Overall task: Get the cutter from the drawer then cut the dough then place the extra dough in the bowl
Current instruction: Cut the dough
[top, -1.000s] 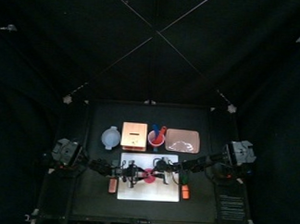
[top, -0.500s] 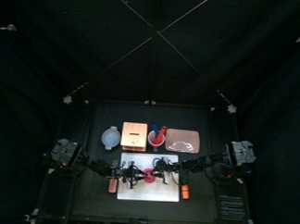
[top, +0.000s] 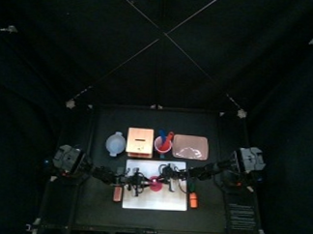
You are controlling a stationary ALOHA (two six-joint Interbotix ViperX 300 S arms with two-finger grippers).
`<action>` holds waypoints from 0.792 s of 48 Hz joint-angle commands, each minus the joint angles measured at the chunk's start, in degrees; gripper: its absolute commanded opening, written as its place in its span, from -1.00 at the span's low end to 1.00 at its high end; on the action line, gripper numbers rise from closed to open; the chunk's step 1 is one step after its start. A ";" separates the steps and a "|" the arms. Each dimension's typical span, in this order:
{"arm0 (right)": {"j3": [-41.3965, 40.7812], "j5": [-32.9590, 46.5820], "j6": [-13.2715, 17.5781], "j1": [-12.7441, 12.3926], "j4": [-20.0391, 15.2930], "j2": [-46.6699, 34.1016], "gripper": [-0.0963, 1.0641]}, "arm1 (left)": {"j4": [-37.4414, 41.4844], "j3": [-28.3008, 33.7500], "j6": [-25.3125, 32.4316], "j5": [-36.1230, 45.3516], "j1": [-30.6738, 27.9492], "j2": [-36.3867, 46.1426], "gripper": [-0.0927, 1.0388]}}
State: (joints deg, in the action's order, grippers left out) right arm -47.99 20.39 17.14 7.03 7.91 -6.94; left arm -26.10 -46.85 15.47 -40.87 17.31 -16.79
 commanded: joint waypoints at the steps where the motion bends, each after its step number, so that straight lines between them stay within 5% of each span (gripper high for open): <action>1: 0.18 -1.23 0.26 1.67 -0.62 -0.62 -0.05 | 0.00 1.32 1.41 2.55 -0.09 0.18 0.12; 38: -0.62 -7.21 0.35 3.08 -3.69 -5.10 -0.07 | -0.35 1.67 1.76 4.48 -0.09 -1.93 -0.02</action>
State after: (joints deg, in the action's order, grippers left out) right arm -47.72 15.82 17.05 8.17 4.66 -8.70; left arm -26.46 -45.79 16.70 -37.71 17.31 -18.37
